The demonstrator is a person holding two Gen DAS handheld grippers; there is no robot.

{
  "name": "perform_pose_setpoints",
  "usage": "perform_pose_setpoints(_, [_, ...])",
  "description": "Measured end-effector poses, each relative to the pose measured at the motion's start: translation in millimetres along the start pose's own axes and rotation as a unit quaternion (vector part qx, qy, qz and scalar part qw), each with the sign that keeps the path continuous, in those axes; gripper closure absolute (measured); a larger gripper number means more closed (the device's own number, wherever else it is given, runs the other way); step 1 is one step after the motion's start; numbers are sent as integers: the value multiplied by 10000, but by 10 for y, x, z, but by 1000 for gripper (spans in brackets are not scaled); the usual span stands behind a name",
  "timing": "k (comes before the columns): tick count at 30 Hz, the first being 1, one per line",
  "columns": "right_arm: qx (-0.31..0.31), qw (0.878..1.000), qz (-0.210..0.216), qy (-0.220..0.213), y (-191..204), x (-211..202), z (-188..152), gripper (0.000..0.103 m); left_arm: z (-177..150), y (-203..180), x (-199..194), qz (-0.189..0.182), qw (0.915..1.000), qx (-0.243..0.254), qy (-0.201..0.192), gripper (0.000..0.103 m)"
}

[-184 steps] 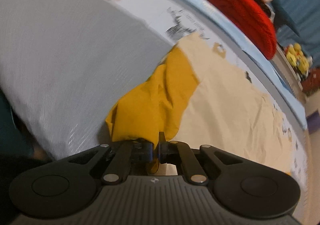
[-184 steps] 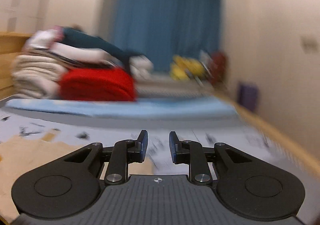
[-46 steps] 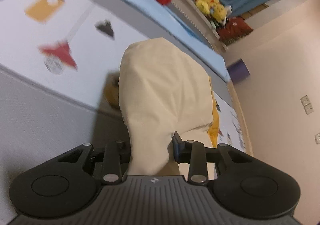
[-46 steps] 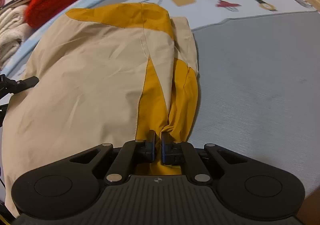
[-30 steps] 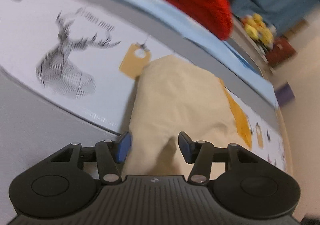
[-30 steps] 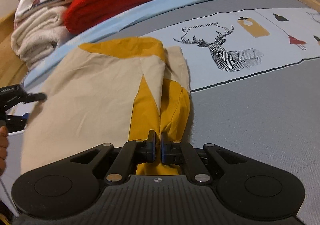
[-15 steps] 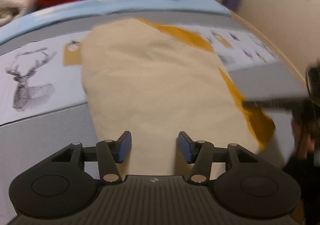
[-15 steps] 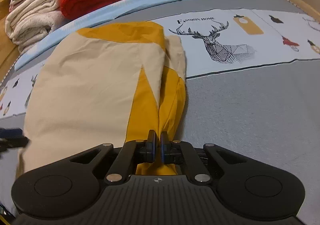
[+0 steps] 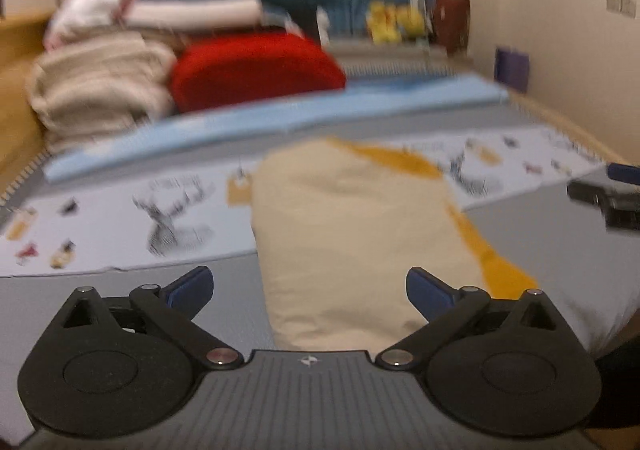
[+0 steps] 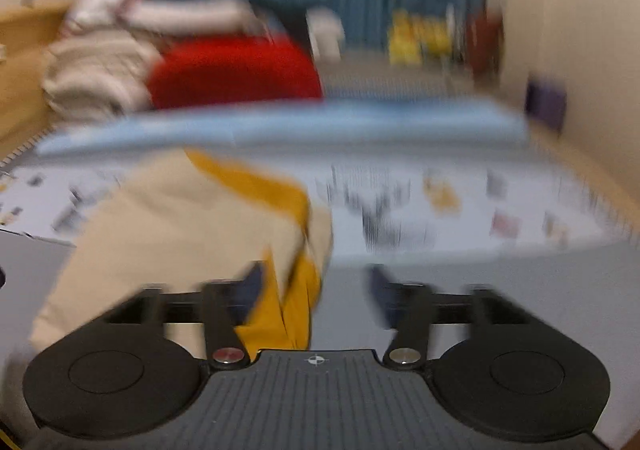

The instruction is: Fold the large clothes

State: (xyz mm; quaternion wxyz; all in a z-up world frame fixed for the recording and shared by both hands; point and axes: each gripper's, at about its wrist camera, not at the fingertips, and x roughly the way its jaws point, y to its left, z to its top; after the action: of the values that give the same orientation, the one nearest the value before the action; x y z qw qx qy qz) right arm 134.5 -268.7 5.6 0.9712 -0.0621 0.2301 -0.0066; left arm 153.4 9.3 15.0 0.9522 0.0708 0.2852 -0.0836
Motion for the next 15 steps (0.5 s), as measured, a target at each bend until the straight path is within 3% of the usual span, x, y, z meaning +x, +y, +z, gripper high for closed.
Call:
perform_pose_setpoints(1, [-74,9998,6,-201,51,-197,-31,3,-44,-80,-163,69,9999,-68,-89,0])
perform_pose_setpoints(5, [-69,9986,158,-504,237,-821,-161,1,-290,-349,-637,164,9982,-548,-190,0])
perform_pose_setpoints(8, [121,9980,134,-602,360,-1186,-270,1,-505,-488,-819,237,9966,-791,-25,0])
perform_pose_setpoints(11, [203,9994,168,-225,474,-1335,-384,1,-724,-564,-852,341,9950,-887,296,0])
perform_pose_setpoints(13, [183,9994,175,-250,542,-1413,-417,1,-751,-558,-830,234,9934,-980,548,1])
perform_pose_setpoints(15, [85,9996,140,-228,590,-1445,-454,1,-759,-545,-785,191,9939,-933,561,1])
